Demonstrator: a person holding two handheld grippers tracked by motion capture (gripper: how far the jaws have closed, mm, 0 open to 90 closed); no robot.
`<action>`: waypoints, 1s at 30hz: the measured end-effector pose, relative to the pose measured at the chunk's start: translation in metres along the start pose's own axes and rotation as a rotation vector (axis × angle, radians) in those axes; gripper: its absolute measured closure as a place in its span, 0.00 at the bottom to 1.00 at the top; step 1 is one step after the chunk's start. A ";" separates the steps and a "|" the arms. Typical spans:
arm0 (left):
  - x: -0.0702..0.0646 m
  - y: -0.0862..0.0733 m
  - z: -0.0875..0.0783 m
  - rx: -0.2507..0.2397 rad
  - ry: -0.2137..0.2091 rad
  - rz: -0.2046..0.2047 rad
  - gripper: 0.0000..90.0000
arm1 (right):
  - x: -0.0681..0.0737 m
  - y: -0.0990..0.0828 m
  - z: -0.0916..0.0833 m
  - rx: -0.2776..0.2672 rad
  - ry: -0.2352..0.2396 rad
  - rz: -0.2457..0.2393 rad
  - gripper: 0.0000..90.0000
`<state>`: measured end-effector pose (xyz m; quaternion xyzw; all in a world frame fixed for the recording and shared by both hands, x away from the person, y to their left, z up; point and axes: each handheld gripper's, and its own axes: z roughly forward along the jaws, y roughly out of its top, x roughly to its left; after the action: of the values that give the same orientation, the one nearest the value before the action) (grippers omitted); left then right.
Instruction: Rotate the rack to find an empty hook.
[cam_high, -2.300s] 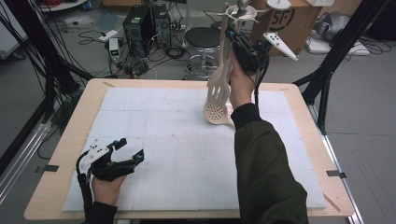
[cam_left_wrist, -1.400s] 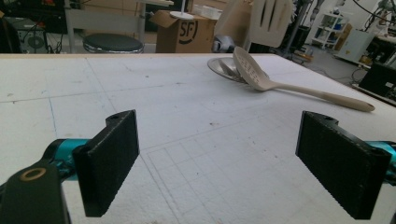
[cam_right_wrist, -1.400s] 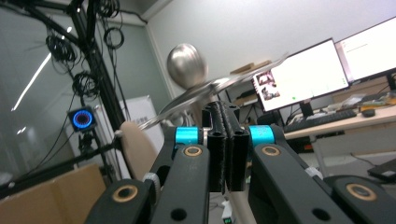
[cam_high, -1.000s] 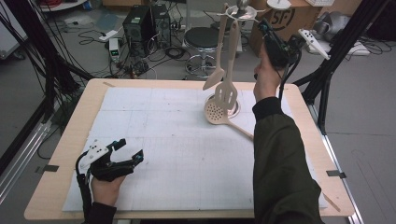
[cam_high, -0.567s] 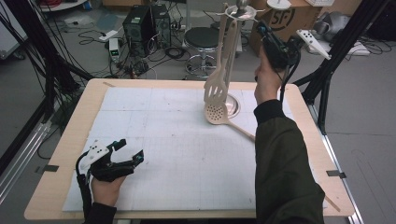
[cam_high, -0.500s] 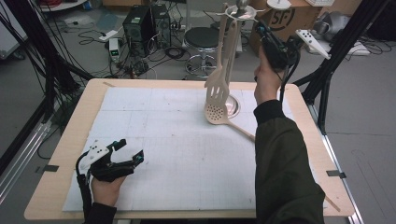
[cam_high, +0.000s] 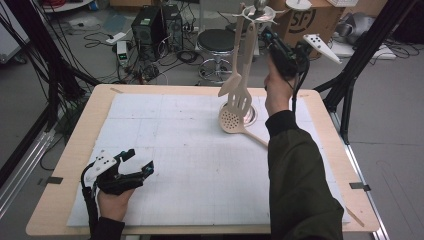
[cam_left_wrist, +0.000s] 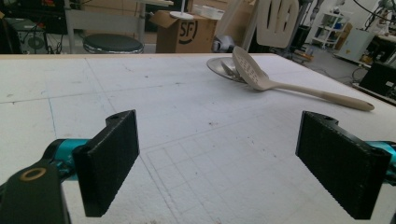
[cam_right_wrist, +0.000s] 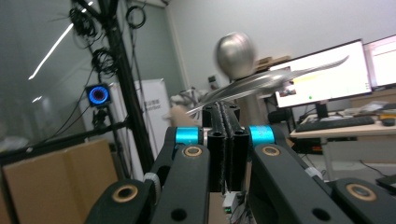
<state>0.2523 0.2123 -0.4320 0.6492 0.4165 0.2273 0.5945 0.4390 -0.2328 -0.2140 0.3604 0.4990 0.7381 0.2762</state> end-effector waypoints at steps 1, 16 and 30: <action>0.000 0.000 0.000 0.001 -0.001 0.001 0.15 | 0.002 -0.002 0.002 0.007 0.007 -0.006 1.00; 0.001 0.000 -0.001 -0.005 0.003 -0.008 0.15 | 0.023 -0.013 0.024 0.024 0.027 -0.015 1.00; 0.004 0.000 -0.001 -0.006 0.002 -0.016 0.15 | 0.026 -0.019 0.043 0.028 0.030 0.021 1.00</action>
<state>0.2532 0.2161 -0.4327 0.6440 0.4215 0.2245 0.5977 0.4593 -0.1838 -0.2145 0.3583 0.5094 0.7394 0.2558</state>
